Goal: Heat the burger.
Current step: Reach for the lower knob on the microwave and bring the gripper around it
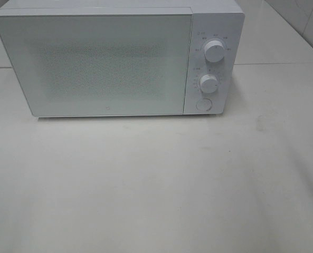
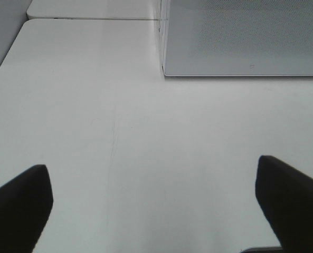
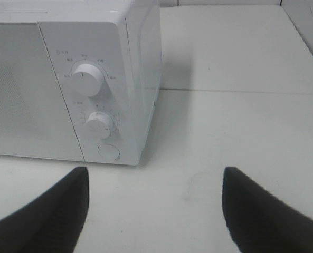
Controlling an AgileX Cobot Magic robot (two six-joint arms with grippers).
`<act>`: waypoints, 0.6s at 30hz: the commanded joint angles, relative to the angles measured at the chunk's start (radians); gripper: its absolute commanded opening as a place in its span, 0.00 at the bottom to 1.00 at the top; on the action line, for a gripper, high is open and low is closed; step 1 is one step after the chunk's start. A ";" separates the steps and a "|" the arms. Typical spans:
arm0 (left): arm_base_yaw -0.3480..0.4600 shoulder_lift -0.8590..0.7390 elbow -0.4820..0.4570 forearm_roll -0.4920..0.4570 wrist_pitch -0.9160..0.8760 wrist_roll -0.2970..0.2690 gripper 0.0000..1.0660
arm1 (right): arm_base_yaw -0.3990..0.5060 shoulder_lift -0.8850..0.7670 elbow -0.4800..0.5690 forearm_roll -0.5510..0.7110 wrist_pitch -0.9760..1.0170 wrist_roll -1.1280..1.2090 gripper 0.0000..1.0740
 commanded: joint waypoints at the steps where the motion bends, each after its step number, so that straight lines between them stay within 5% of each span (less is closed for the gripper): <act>1: 0.003 -0.015 0.002 -0.002 -0.011 -0.004 0.93 | 0.005 -0.001 0.028 0.000 -0.108 -0.004 0.64; 18: 0.003 -0.015 0.002 -0.002 -0.011 -0.004 0.93 | 0.005 0.115 0.119 0.000 -0.463 -0.004 0.64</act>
